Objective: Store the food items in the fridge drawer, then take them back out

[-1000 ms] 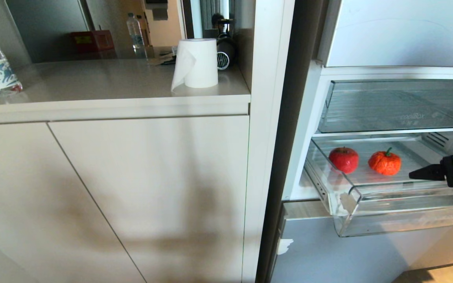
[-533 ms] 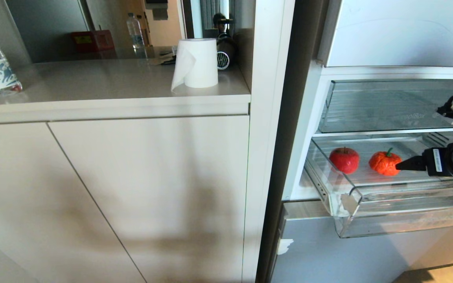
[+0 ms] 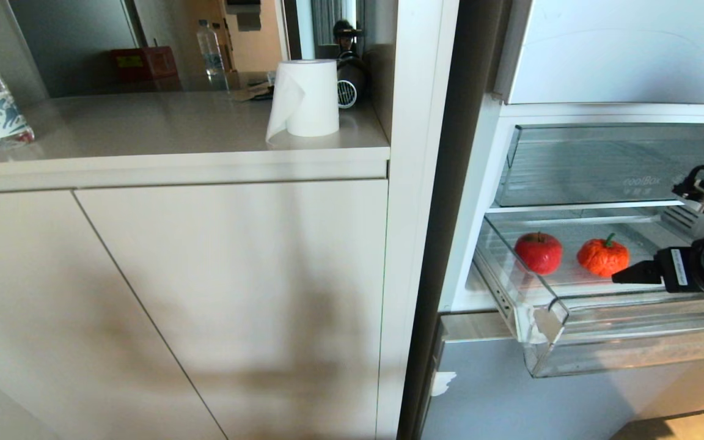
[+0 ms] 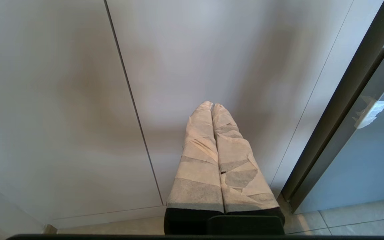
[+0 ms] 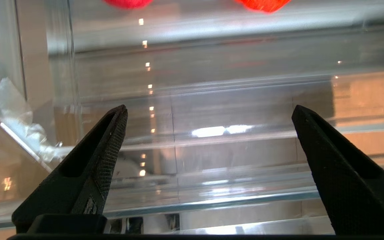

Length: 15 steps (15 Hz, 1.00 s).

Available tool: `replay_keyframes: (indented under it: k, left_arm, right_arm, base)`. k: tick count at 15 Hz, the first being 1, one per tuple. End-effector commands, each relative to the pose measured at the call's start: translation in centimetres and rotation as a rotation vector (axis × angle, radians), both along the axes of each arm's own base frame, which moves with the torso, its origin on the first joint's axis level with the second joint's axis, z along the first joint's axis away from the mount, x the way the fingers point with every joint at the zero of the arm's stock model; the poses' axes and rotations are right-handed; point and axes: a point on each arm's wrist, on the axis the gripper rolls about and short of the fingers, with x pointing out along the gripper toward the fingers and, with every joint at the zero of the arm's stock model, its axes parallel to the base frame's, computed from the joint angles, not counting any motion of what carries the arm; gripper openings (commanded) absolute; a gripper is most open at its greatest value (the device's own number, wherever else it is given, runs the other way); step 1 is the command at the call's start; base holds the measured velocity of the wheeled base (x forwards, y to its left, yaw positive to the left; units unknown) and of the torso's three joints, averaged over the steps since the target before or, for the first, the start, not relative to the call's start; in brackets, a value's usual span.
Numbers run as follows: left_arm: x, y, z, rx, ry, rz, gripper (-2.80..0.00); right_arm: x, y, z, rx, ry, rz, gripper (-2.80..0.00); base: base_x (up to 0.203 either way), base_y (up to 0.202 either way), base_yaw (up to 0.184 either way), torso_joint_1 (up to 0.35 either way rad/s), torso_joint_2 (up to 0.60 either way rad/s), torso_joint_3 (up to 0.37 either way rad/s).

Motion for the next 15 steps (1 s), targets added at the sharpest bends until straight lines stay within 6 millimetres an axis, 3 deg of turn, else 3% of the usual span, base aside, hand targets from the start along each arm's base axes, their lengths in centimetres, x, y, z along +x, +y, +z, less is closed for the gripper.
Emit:
replay_keyframes:
  k: [1, 4, 8, 10, 15]
  left_arm:
    - [0.0, 0.0, 0.0, 0.000, 0.001, 0.000, -2.80]
    - [0.0, 0.0, 0.0, 0.000, 0.002, 0.000, -2.80]
    - [0.0, 0.0, 0.0, 0.000, 0.000, 0.000, -2.80]
    - [0.0, 0.0, 0.0, 0.000, 0.000, 0.000, -2.80]
    - [0.0, 0.0, 0.0, 0.000, 0.000, 0.000, -2.80]
  right_arm:
    - [-2.2, 0.0, 1.0, 0.001, 0.001, -0.009, 0.00]
    - [-3.0, -0.5, 1.1, -0.008, 0.022, -0.023, 0.00]
    - [-0.1, -0.7, 0.3, 0.018, -0.041, 0.027, 0.00]
    - [0.2, -0.6, -0.3, 0.016, -0.022, 0.027, 0.00]
    - [-4.7, -1.2, -0.1, -0.016, -0.036, -0.018, 0.00]
  base:
    - [0.000, 0.000, 0.000, 0.000, 0.00, 0.000]
    - [0.000, 0.000, 0.000, 0.000, 0.00, 0.000]
    - [0.000, 0.000, 0.000, 0.000, 0.00, 0.000]
    - [0.000, 0.000, 0.000, 0.000, 0.00, 0.000]
    - [0.000, 0.000, 0.000, 0.000, 0.00, 0.000]
